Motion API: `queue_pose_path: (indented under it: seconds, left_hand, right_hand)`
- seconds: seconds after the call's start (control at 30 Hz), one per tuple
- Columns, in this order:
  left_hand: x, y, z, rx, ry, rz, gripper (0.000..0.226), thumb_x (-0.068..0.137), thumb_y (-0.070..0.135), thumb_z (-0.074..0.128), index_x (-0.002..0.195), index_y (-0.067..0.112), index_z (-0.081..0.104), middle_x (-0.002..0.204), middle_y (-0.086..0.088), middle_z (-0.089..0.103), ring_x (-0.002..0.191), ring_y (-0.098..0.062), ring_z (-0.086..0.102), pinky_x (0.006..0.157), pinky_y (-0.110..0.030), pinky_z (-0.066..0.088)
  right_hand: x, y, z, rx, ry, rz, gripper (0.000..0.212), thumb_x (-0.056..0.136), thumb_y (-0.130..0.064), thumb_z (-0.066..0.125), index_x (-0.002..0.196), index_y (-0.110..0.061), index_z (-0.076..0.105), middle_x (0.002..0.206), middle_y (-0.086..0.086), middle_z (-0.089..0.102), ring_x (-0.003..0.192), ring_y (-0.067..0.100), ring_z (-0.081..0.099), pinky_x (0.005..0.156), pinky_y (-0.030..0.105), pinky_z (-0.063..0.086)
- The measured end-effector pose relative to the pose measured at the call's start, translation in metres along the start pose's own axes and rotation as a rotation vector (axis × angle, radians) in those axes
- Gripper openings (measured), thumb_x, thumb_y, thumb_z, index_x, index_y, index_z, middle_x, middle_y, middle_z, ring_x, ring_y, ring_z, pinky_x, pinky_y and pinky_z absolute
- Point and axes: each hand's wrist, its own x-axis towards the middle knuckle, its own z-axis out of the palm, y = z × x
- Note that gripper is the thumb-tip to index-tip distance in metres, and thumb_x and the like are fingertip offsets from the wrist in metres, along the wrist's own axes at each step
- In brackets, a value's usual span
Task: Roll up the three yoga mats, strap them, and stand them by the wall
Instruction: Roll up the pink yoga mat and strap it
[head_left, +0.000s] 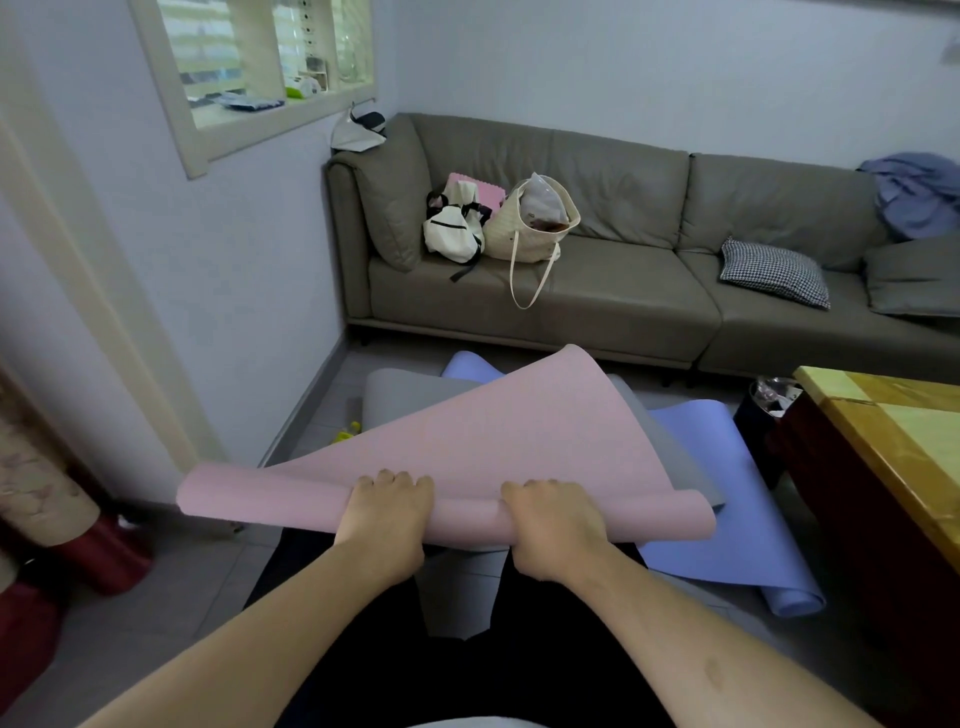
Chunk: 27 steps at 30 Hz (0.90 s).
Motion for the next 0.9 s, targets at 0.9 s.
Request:
queue_pose_path:
  seconds: [0.9]
  left_hand:
    - [-0.005,0.002,-0.004,-0.033,0.022,0.073,0.053,0.079,0.036,0.078,0.122,0.02,0.051,0.12,-0.006,0.055,0.111,-0.031,0.056,0.08,-0.041,0.045]
  right_hand:
    - [-0.009,-0.009,0.003,-0.031,0.062,0.026,0.037,0.075,-0.021,0.071,0.11,-0.022,0.059,0.107,0.004,0.069,0.099,0.032,0.067,0.075,0.04,0.036]
